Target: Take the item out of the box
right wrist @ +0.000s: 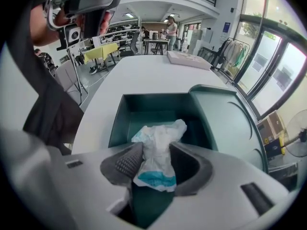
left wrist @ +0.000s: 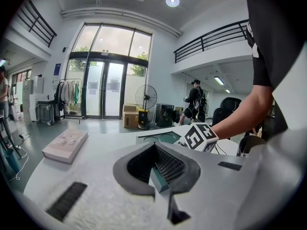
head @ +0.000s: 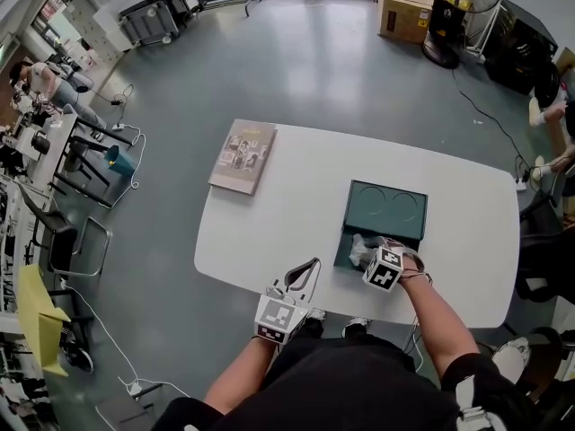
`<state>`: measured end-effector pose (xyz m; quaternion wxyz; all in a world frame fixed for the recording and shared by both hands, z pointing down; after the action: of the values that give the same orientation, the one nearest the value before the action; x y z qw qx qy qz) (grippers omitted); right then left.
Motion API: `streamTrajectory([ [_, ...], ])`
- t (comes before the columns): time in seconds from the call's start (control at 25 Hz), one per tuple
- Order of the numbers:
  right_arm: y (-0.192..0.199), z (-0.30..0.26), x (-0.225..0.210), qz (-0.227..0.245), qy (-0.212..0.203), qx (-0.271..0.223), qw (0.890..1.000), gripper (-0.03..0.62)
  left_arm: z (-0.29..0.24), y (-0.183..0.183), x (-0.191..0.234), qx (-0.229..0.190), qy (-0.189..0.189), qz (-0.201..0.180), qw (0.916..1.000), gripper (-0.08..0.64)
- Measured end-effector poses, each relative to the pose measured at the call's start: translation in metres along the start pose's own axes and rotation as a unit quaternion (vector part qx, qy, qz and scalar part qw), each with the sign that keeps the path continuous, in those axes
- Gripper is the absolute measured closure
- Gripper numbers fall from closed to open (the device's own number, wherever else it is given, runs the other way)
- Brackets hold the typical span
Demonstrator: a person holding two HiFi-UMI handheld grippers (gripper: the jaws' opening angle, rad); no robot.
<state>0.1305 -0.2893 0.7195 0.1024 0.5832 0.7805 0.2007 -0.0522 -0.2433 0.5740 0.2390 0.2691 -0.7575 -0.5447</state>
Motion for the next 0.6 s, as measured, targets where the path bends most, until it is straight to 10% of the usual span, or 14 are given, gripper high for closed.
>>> streamTrajectory([
  [0.6, -0.005, 0.011, -0.002, -0.010, 0.065, -0.022, 0.998, 0.525, 0.005, 0.000, 0.002, -0.004, -0.002, 0.000, 1.0000, 0.548],
])
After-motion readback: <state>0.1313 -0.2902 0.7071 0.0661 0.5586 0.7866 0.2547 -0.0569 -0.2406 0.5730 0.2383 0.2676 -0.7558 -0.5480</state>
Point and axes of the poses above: the fingertips, and each gripper's own axes: z backward along the fingers, x to its left, y out of its underside, the point moved 7 cm from there along z, backward along the fingers, and after that the axes turned 3 degrees about -x, right-handed, at the moved point
